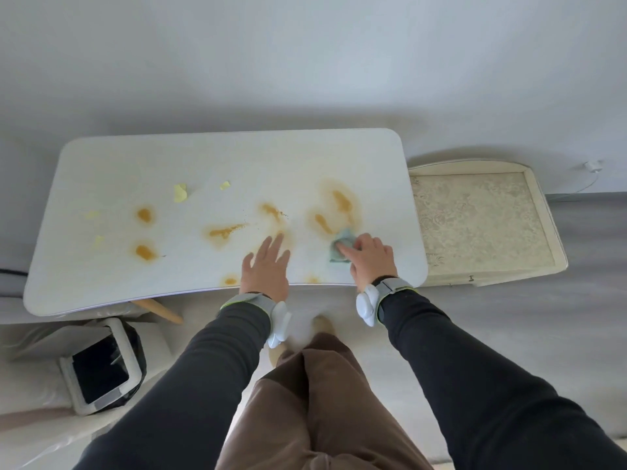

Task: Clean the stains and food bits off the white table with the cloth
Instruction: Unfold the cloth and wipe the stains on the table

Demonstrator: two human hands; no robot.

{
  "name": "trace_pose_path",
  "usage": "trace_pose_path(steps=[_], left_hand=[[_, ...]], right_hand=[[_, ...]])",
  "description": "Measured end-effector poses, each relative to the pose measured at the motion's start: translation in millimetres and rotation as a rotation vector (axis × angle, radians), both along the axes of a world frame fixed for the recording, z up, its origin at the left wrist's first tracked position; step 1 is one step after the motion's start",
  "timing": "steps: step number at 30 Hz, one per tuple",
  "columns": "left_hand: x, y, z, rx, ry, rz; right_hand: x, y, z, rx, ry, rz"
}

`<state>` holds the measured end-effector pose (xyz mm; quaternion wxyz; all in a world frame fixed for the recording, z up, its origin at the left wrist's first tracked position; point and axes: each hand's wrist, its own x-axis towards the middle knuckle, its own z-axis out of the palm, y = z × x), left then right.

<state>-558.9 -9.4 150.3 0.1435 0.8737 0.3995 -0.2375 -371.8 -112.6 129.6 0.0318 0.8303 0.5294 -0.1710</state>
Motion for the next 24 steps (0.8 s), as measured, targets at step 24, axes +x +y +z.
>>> trace_pose_path(steps=[24], left_hand=[[-1, 23, 3, -0.141, 0.159, 0.373]], right_hand=[[22, 35, -3, 0.084, 0.229, -0.632]])
